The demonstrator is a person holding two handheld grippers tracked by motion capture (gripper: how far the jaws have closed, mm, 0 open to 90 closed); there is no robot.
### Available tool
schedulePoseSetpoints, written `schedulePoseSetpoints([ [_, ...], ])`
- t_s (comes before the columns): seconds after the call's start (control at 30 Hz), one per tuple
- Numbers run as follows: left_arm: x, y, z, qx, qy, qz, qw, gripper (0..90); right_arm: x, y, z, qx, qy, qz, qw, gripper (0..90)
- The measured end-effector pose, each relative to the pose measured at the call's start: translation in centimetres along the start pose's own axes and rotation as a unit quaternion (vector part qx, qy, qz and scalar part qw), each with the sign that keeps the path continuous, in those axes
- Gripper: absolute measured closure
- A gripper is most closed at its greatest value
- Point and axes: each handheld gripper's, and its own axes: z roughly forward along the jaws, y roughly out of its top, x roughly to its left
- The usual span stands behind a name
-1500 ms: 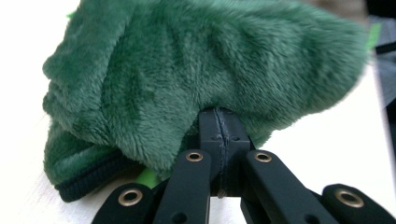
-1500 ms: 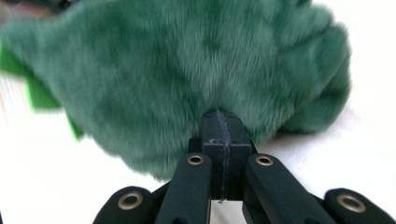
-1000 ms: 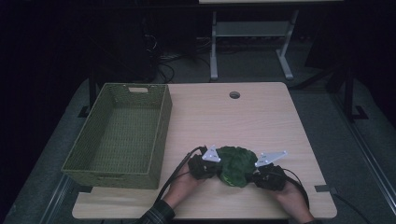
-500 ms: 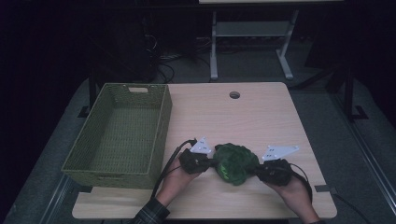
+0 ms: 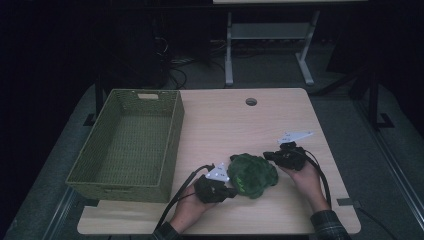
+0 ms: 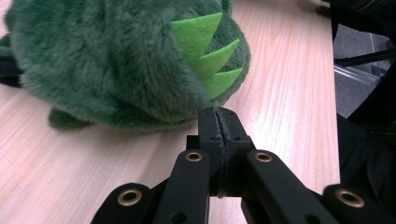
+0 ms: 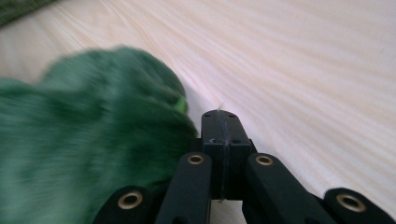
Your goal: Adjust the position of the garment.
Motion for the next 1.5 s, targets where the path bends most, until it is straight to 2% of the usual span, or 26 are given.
schedulePoseSetpoints([
  [0.17, 0.5, 0.0, 0.9, 0.006, 0.009, -0.003, 0.9999, 89.3, -0.1, -0.5, 1.1, 0.02, 0.008, 0.003, 0.9998, 90.0],
  [0.4, 1.8, 0.0, 1.4, 0.024, 0.029, 0.002, 0.9993, 89.2, 0.5, -0.8, 1.1, 0.028, 0.014, -0.003, 0.9995, 90.0],
  [0.67, 3.5, -0.4, 0.6, 0.03, 0.054, -0.006, 0.9981, 89.2, 1.8, -2.0, -0.1, 0.03, 0.015, -0.006, 0.9994, 90.0],
  [0.73, 3.9, -0.5, 0.4, 0.03, 0.059, -0.005, 0.9978, 89.2, 2.0, -2.2, -0.2, 0.032, 0.017, -0.008, 0.9993, 90.0],
  [0.83, 4.5, -0.6, -0.1, 0.035, 0.078, 0.002, 0.9963, 89.0, 2.2, -2.5, -0.5, 0.037, 0.021, -0.004, 0.9991, 90.0],
  [0.93, 5.0, -0.6, -0.3, 0.033, 0.076, 0.0, 0.9965, 88.2, 2.6, -2.7, -0.7, 0.037, 0.024, -0.001, 0.999, 90.0],
  [1.07, 5.0, -0.6, -0.3, 0.033, 0.073, -0.002, 0.9968, 86.3, 2.9, -3.0, -0.8, 0.036, 0.017, -0.001, 0.9992, 89.8],
  [1.13, 5.0, -0.7, -0.5, 0.035, 0.073, 0.002, 0.9967, 84.5, 2.7, -3.0, -0.9, 0.026, 0.01, -0.001, 0.9996, 85.2],
  [1.2, 5.1, -0.9, -0.7, 0.032, 0.071, -0.003, 0.997, 82.8, 2.4, -3.2, -1.3, 0.02, -0.001, 0.005, 0.9998, 80.2],
  [1.33, 5.3, -1.2, -1.0, 0.04, 0.07, -0.001, 0.9967, 76.6, 1.8, -4.0, -2.1, 0.012, -0.027, 0.014, 0.9995, 65.0],
  [1.4, 5.2, -1.2, -1.1, 0.039, 0.073, -0.001, 0.9966, 69.8, 1.6, -4.5, -2.7, 0.002, -0.049, 0.013, 0.9987, 56.2],
  [1.5, 5.0, -1.3, -1.6, 0.046, 0.08, 0.007, 0.9957, 55.8, 0.9, -5.4, -3.7, -0.007, -0.074, 0.02, 0.997, 42.0],
])
